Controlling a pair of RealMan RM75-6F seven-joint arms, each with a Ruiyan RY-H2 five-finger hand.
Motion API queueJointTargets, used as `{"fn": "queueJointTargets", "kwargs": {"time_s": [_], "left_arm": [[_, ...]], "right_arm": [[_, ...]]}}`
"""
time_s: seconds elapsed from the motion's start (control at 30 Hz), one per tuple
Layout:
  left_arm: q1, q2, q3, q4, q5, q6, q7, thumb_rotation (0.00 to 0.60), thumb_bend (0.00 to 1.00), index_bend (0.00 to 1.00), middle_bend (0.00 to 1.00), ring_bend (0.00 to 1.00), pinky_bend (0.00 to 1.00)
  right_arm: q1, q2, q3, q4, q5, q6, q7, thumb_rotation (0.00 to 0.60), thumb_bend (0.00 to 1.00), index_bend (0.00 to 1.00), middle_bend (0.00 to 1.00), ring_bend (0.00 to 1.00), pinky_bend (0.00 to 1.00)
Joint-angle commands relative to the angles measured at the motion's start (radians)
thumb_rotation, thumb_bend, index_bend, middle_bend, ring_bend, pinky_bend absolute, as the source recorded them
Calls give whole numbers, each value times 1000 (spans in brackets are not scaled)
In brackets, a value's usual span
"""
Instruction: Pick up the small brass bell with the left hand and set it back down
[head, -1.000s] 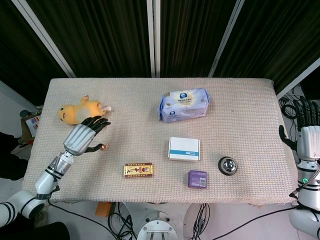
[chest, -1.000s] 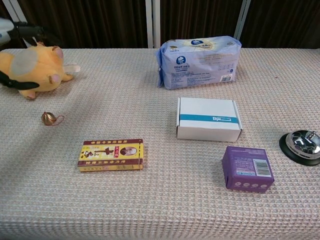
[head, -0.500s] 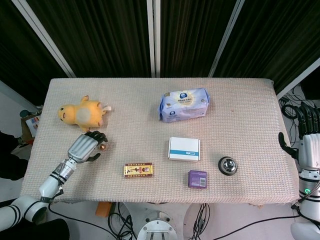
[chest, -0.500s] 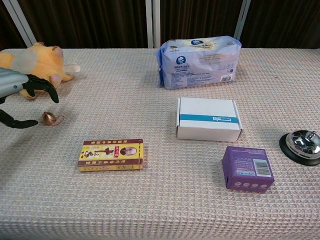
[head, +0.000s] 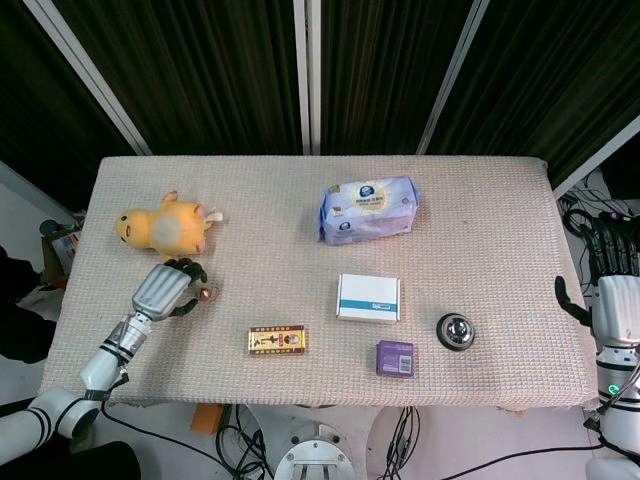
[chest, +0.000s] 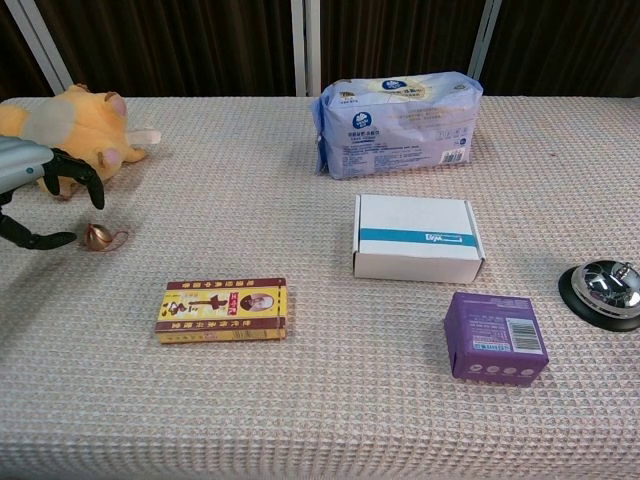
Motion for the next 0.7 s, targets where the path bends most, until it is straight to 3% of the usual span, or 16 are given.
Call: {"fn": "queueJointTargets", "kwargs": {"time_s": [0.03,0.7], "left_arm": [[2,-2,1,3,0,1,-1,600,311,421,350,276,394],[-6,-49,-9,58,0,2,-24,600,330,497,426,341,449]], "right_arm": [[0,-1,1,1,-1,-1,-2,600,331,0,0,0,0],[-8,-3,7,7,5,-17,-1,600,359,0,0,0,0]]}}
